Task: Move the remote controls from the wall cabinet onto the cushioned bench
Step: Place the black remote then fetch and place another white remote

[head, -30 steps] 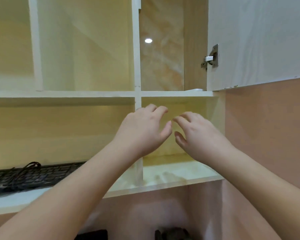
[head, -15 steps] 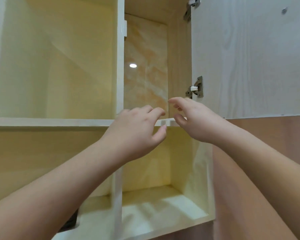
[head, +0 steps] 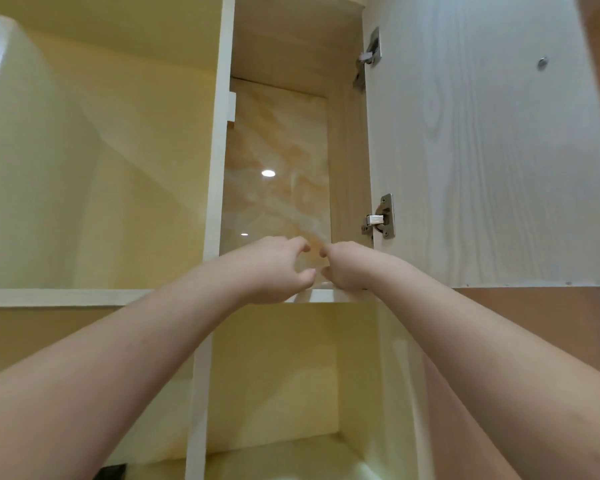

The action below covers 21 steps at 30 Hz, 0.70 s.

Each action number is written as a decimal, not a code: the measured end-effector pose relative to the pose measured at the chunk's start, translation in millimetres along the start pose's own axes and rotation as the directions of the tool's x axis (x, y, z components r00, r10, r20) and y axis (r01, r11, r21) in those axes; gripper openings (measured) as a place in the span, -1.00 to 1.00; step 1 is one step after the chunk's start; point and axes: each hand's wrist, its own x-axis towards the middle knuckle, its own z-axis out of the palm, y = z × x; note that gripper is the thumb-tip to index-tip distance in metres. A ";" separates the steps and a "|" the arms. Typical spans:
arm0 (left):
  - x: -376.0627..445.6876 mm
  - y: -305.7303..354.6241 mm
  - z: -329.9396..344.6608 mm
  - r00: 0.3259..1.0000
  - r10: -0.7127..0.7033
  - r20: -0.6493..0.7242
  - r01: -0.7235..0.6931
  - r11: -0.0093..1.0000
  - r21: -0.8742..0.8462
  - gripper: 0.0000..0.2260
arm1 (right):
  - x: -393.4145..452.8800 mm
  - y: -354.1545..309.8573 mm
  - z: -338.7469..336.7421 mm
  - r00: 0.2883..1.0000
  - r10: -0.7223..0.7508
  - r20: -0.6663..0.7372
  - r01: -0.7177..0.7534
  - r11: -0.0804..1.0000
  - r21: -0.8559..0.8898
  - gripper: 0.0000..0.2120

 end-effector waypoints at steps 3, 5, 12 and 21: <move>7.1 -1.2 7.8 0.998 -0.030 0.051 0.028 0.999 0.039 -0.49 | 5.5 -5.7 -1.1 0.993 0.043 0.113 -0.034 0.996 -0.080 -0.68; 10.4 -3.7 11.9 0.996 -0.061 0.062 0.059 0.997 0.041 -0.48 | 9.6 -9.5 -0.4 0.986 0.048 0.162 -0.026 0.990 -0.136 -0.70; 10.6 -8.5 11.0 0.989 -0.139 0.040 0.137 0.989 0.057 -0.50 | 21.2 -12.2 4.7 0.943 0.110 0.315 -0.058 0.984 -0.171 -0.68; -1.6 -4.7 5.7 0.981 -0.195 -0.021 0.196 0.978 0.070 -0.51 | 16.1 -16.4 2.4 0.946 0.108 0.304 -0.067 0.988 -0.142 -0.78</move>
